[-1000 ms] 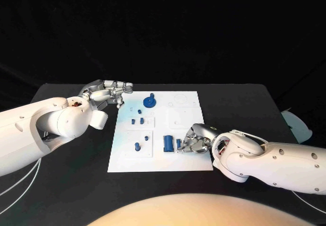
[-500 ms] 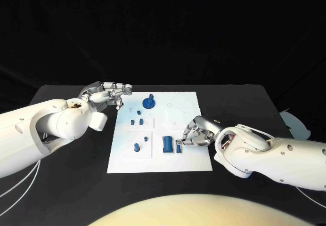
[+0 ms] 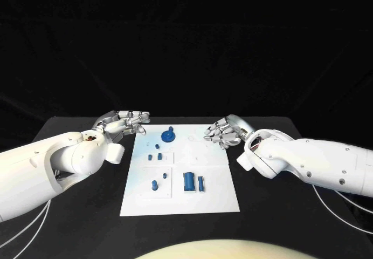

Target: Assemble the parts on the task board

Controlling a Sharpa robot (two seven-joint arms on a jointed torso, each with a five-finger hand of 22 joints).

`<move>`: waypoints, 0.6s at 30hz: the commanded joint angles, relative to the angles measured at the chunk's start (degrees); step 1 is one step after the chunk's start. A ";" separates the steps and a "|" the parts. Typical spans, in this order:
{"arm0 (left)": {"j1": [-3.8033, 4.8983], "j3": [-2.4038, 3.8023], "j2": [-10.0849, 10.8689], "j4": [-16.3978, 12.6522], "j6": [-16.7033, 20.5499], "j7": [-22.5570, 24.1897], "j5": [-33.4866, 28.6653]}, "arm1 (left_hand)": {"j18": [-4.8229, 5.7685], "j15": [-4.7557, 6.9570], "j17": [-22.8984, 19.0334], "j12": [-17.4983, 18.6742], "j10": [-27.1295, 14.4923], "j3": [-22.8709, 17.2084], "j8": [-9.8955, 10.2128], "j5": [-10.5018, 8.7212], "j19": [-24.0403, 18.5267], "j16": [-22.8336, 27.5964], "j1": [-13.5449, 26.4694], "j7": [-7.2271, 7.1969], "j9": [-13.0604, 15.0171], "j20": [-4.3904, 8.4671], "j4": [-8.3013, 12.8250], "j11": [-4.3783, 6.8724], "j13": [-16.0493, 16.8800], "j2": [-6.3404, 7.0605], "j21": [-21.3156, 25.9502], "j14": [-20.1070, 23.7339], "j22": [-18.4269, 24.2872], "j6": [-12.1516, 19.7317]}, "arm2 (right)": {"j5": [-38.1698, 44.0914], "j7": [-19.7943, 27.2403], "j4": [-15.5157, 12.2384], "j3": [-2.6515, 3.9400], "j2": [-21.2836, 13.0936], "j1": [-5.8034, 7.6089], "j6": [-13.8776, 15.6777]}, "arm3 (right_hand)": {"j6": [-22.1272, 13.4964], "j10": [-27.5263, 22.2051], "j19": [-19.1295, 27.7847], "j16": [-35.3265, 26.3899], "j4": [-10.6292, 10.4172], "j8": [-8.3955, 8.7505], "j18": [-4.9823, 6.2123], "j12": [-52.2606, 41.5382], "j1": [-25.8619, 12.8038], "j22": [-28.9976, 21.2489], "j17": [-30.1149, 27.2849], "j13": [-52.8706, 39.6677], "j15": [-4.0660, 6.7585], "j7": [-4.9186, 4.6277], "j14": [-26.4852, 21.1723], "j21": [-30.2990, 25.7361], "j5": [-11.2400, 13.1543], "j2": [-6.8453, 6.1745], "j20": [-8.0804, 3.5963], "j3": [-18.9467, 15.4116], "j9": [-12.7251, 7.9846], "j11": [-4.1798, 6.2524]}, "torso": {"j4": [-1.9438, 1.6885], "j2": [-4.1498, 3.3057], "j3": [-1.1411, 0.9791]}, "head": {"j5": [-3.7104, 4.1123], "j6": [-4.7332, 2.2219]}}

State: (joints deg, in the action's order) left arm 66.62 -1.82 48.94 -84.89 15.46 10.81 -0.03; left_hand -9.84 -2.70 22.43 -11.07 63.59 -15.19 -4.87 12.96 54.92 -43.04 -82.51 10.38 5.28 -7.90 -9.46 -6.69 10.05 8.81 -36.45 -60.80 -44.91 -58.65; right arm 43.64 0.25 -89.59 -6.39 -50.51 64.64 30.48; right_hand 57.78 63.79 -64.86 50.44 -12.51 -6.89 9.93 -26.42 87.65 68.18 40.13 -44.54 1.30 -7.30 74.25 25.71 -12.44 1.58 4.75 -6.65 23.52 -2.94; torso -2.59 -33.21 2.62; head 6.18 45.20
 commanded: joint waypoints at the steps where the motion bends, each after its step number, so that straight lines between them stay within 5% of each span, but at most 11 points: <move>1: -0.20 0.03 -1.28 1.96 1.31 5.82 -5.09 | 0.31 -1.45 -3.66 1.14 -1.20 0.45 0.44 0.09 -4.34 7.66 0.24 -0.01 -0.29 -1.45 -0.58 -0.44 -1.00 -0.05 5.47 4.21 3.14 0.75 | -19.75 13.23 3.88 0.04 1.77 0.74 -4.95 | 0.01 -1.58 2.16 -8.04 0.47 0.81 0.39 4.86 2.09 -2.98 -5.92 5.23 -0.68 -0.57 -2.95 -4.45 0.38 0.18 0.72 1.19 -0.94 -0.42 | -0.12 1.47 0.36 | 0.10 -2.38; 5: -0.77 0.04 -3.70 5.64 2.51 8.11 -7.36 | 2.01 -4.35 -9.15 3.71 -3.21 1.90 0.76 0.06 -12.10 20.65 -0.22 0.15 -1.15 -5.35 -1.03 -2.02 -3.24 -0.47 17.19 9.13 10.93 2.15 | -28.56 17.58 10.67 0.09 5.47 1.42 -7.72 | -0.07 -1.34 7.20 -22.27 -0.56 2.90 -0.01 13.07 3.51 -9.62 -13.11 16.37 -3.08 -1.70 -8.20 -12.15 0.80 -0.35 2.90 2.61 -3.53 -2.06 | -0.15 2.48 0.31 | -0.12 -4.33; 8: -1.35 0.06 -5.45 8.12 3.24 9.07 -8.05 | 2.18 -6.27 -12.48 5.79 -5.15 3.94 0.99 0.10 -15.28 27.99 -0.60 -0.50 -1.52 -7.86 -0.75 -3.58 -5.14 -1.18 24.00 11.59 16.26 3.05 | -32.93 19.88 15.11 0.14 7.99 1.61 -9.30 | -0.97 -1.34 11.15 -30.85 -1.39 3.38 -0.25 16.75 3.50 -14.66 -18.13 22.50 -5.36 -2.53 -11.86 -17.47 1.26 -0.95 4.93 3.14 -5.50 -3.49 | -0.21 3.07 0.22 | -0.36 -5.07; 14: -2.10 0.08 -8.44 11.62 4.18 9.88 -8.12 | 2.34 -7.48 -17.34 7.47 -7.98 8.51 1.24 0.19 -15.41 36.21 -1.13 -0.55 -1.60 -8.81 -0.10 -3.98 -6.48 -2.84 30.80 12.34 22.88 4.34 | -36.09 22.04 20.08 0.17 10.40 1.71 -11.25 | -1.83 -0.09 13.67 -41.92 -0.14 3.27 0.90 21.16 1.69 -26.87 -27.19 34.02 -7.53 -3.64 -11.61 -21.83 1.84 -1.75 8.33 3.67 -10.80 -4.90 | -0.77 3.96 -0.16 | -0.57 -5.69; 15: -2.00 0.01 -7.99 11.12 2.79 6.96 -6.47 | 3.96 -4.34 -22.43 11.07 -24.44 10.14 4.87 -3.89 -27.46 37.73 23.91 -3.45 -5.28 -3.66 2.72 -0.77 -10.05 -4.34 32.06 26.75 29.04 20.41 | -30.19 17.43 19.37 0.14 10.06 1.69 -7.33 | -18.57 -19.59 28.78 -43.64 3.21 6.89 -2.81 26.42 -24.69 -37.92 -30.21 36.09 -5.72 -0.08 -30.96 -25.71 4.76 -1.58 4.14 6.65 -14.05 -2.50 | -0.46 3.30 0.10 | -0.40 -5.37; 16: -2.01 0.01 -7.99 11.08 2.85 6.98 -6.45 | 3.96 -4.33 -22.43 11.07 -24.88 10.50 4.87 -3.89 -27.42 38.22 24.23 -3.52 -5.28 -3.70 2.81 -0.73 -10.05 -4.61 36.45 26.94 29.53 20.73 | -30.23 17.47 19.31 0.16 10.05 1.67 -7.27 | -18.73 -19.66 29.06 -44.52 3.54 6.89 -2.81 26.42 -25.24 -39.34 -31.09 37.14 -5.78 -0.19 -30.87 -25.71 4.76 -1.58 4.33 6.65 -14.63 -2.60 | -0.45 3.29 0.09 | -0.43 -5.40; 17: -2.04 0.02 -7.96 10.98 3.02 7.06 -6.41 | 4.23 -4.17 -22.43 11.07 -26.01 10.72 4.87 -4.03 -28.08 38.44 25.78 -3.69 -5.28 -3.39 3.02 -0.57 -10.05 -8.81 36.45 27.92 30.07 21.86 | -30.34 17.56 19.15 0.21 10.01 1.62 -7.10 | -19.78 -20.83 30.07 -45.00 3.85 6.89 -2.81 26.42 -27.14 -40.57 -31.64 37.70 -5.65 -0.10 -31.98 -25.71 5.02 -1.58 4.19 6.65 -15.05 -2.49 | -0.40 3.27 0.05 | -0.51 -5.48; 18: -2.08 0.04 -7.92 10.80 3.30 7.19 -6.34 | 4.57 -3.94 -22.43 11.07 -27.35 10.94 4.87 -4.37 -29.06 38.71 27.83 -3.90 -5.28 -3.01 3.24 -0.31 -10.05 -8.81 36.45 29.09 30.64 23.15 | -30.52 17.73 18.89 0.30 9.96 1.54 -6.82 | -21.13 -22.35 31.34 -45.29 4.15 6.89 -2.82 26.42 -29.39 -41.69 -32.04 38.08 -5.52 0.15 -33.48 -25.71 5.32 -1.58 3.86 6.65 -15.41 -2.29 | -0.33 3.24 -0.02 | -0.66 -5.61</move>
State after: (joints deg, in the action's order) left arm 64.59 -1.81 41.02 -73.81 18.47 17.84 -6.57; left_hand -7.55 -9.03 3.10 -2.30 49.12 -5.68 -2.34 11.63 35.05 -5.94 -74.03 8.75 2.35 -14.84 -8.49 -9.47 2.27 4.33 -3.91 -42.99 -19.31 -48.09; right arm 12.81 17.96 -70.39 -6.11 -40.51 66.34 23.18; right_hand 49.62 56.15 -45.38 6.92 -11.34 -2.31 10.17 -3.07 78.86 35.80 10.90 -8.68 -5.72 -9.68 55.23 2.26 -9.63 0.08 11.66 -1.62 10.94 -7.08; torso -3.08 -29.82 2.65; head 5.69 39.73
